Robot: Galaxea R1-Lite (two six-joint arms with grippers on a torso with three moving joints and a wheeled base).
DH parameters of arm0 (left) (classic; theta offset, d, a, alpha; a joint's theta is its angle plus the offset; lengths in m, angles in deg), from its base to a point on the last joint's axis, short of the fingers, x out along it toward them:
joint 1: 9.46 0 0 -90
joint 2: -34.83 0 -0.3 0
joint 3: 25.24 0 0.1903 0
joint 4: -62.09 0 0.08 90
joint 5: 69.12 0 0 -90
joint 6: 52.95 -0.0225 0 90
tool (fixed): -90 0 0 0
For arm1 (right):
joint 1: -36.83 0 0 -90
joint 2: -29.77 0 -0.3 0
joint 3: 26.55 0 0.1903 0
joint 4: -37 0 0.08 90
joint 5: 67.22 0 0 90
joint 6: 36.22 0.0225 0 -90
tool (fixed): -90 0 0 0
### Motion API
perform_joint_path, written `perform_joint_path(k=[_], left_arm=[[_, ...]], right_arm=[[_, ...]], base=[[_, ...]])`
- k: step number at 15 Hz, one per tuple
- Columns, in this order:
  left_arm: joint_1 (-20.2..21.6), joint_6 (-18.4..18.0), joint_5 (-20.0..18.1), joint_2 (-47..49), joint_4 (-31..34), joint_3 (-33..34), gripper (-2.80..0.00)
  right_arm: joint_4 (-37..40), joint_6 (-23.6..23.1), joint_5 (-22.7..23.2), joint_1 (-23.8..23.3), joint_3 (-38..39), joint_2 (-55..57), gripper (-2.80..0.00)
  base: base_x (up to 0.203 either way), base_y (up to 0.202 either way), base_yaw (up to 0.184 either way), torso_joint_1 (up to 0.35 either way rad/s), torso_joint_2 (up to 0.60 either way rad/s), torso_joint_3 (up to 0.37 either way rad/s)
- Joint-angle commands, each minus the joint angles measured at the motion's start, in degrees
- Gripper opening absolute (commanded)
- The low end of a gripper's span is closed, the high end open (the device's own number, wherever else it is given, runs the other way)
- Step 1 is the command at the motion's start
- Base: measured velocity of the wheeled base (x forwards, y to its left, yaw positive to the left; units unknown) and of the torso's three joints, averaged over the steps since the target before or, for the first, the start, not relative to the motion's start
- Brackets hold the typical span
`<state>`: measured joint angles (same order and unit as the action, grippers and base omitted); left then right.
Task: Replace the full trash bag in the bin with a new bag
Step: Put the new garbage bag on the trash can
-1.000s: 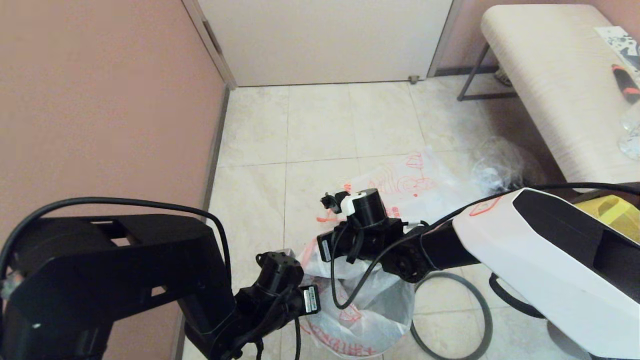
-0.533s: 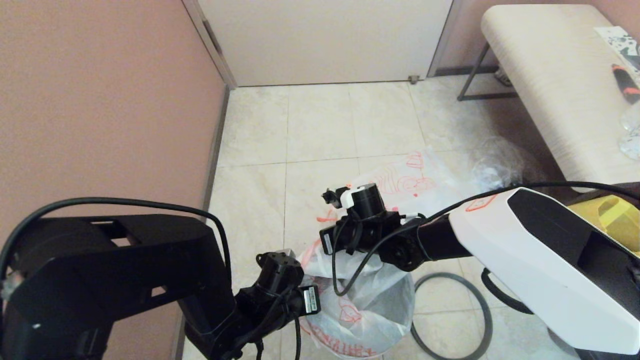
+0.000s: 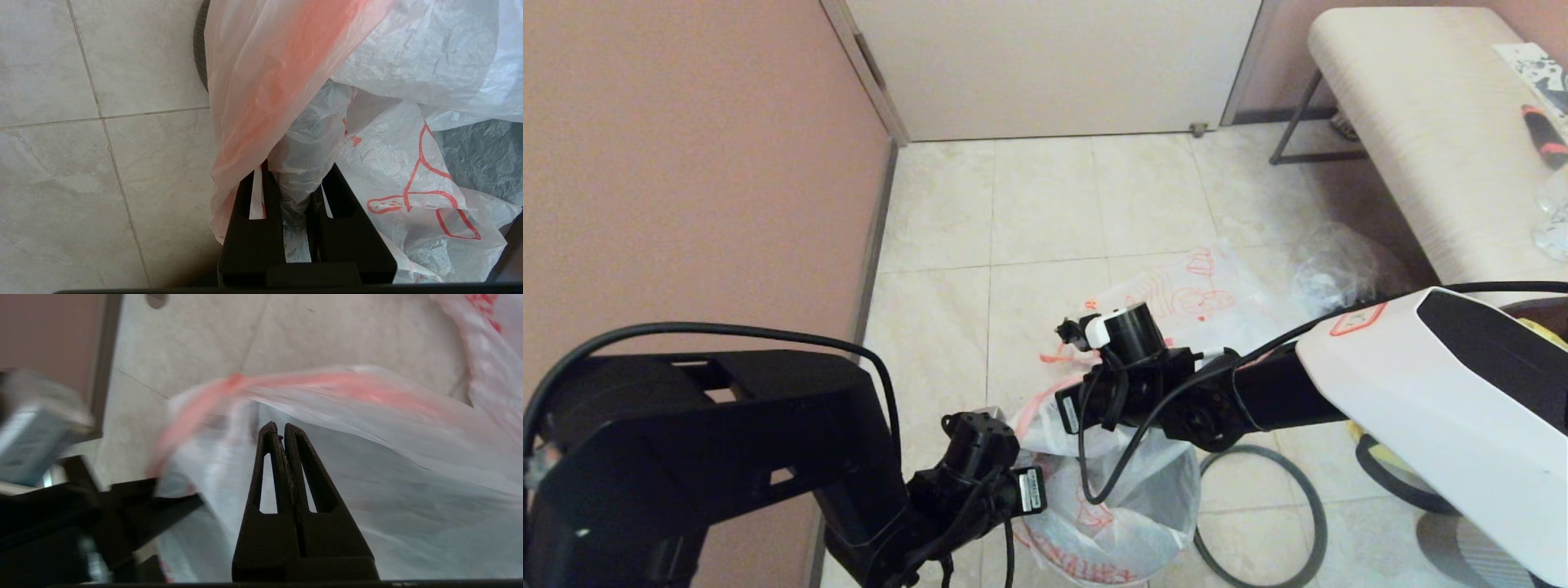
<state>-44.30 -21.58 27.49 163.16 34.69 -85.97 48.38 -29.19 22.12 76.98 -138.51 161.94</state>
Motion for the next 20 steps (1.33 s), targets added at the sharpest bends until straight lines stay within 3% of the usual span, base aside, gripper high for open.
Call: perform_joint_path(k=[1,6,13,20], left_arm=[[-0.03,0.19,0.07,0.08,-0.3,0.01,-2.8],[0.03,0.27,0.07,-0.1,-0.38,0.1,-2.8],[0.04,0.27,0.07,-0.01,-0.47,0.1,-2.8],[0.04,0.27,0.07,-0.1,-0.47,0.16,-2.8]], right_arm=[[-0.71,-0.06,0.05,0.57,-0.3,-0.04,-2.8],[-0.13,-0.96,0.22,1.42,-5.1,3.87,-2.8],[-0.76,-0.61,0.39,2.12,0.08,2.39,-2.8],[-0.5,-0.98,0.66,4.23,-7.95,7.92,-2.8]], base=[[0.0,0.0,0.0,0.0,0.0,0.0],[0.0,0.0,0.0,0.0,0.0,0.0],[0.0,0.0,0.0,0.0,0.0,0.0],[0.0,0.0,0.0,0.0,0.0,0.0]])
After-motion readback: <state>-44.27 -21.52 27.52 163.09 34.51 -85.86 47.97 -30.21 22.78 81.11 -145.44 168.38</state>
